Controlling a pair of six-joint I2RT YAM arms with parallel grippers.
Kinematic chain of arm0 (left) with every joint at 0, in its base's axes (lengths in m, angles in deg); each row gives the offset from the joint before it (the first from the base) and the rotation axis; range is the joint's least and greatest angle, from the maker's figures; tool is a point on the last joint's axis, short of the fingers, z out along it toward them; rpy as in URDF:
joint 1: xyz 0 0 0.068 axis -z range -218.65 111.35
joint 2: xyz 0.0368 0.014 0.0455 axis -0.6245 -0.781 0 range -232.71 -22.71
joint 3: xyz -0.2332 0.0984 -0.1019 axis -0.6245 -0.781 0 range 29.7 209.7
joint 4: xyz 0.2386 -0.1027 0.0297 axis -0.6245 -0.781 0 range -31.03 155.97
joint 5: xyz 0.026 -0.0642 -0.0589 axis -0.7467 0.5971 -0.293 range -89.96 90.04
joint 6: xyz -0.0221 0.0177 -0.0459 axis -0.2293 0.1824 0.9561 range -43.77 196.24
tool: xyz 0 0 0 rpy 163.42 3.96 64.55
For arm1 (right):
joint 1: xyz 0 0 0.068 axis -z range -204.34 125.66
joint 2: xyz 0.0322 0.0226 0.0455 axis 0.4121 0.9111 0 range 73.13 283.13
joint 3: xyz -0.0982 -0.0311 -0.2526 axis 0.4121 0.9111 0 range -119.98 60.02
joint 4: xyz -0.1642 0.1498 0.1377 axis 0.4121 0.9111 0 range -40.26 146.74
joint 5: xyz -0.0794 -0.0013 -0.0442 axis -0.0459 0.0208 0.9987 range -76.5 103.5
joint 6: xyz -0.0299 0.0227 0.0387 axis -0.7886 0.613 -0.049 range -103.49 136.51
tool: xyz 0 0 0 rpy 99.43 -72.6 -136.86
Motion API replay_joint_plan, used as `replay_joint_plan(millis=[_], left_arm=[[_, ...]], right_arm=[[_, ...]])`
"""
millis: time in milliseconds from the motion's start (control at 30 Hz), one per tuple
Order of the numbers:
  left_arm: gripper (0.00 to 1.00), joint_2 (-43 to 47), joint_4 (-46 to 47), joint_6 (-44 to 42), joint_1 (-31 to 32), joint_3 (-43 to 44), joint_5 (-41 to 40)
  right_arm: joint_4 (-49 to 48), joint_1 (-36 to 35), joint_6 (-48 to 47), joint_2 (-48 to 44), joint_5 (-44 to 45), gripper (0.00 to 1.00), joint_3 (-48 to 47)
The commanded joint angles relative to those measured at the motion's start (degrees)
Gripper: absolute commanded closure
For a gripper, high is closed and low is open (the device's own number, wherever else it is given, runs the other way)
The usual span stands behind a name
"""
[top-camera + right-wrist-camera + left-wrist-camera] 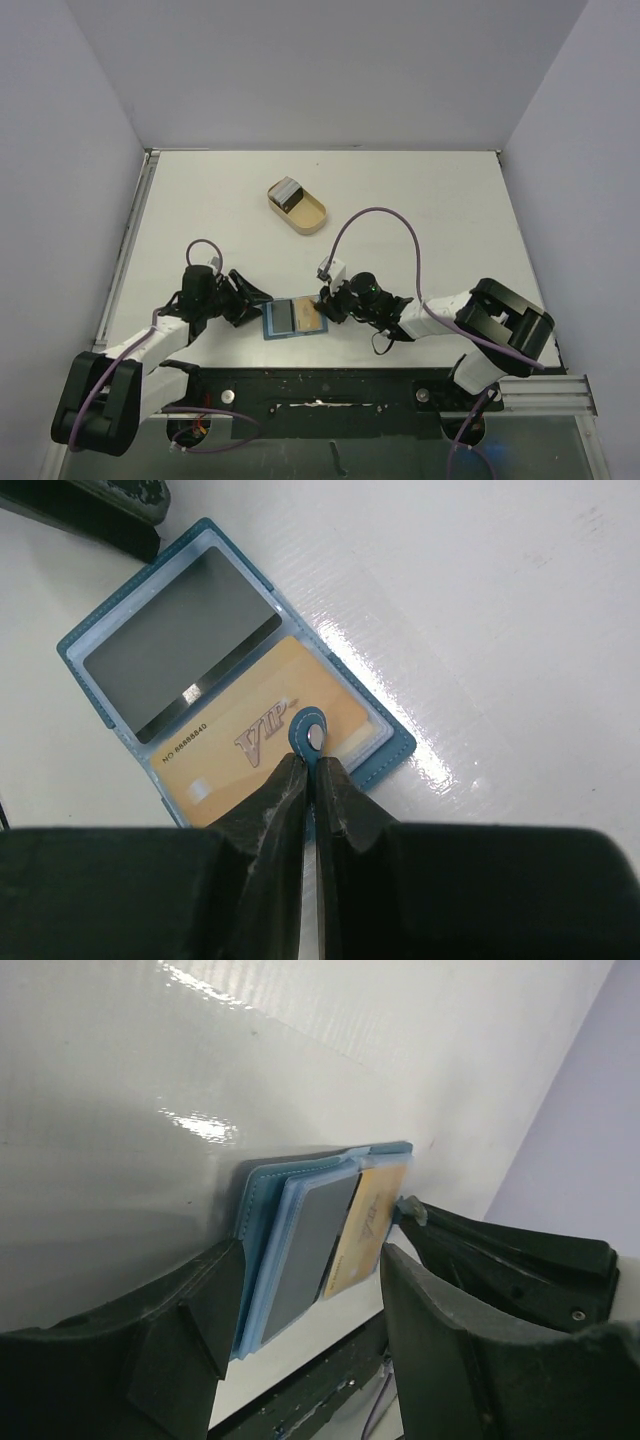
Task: Put the credit cards into the card holder
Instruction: Close the card holder at the center of the board.
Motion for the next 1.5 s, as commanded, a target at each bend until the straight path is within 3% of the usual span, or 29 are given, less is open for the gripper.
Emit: replay_joint_plan(millis=[0,533,933,1300,1467], left_arm=[[0.46,2.97,8.47,6.72,1.23,-0.24,4.8],[0.47,-0.43,29.51,20.42,11.92,-1.63,3.7],[0.53,-7.47,26.76,12.99,14.83,2.78,2.33],[0.7,-12.56,16.98,4.27,16.69,7.51,-3.22],[0.72,-14.72,9.29,-0.88,18.13,10.86,-8.17]], right_arm=[[-8.23,-0.88,2.34,0.84,0.87,1.0,0.67],[-10.93,-1.01,2.97,2.02,1.14,1.0,0.81],[-13.53,-1.25,4.21,3.65,-0.29,1.0,-0.85],[-18.95,-1.26,4.79,1.85,1.58,1.0,3.85],[-20.6,-1.28,5.1,1.04,2.47,1.0,6.34]])
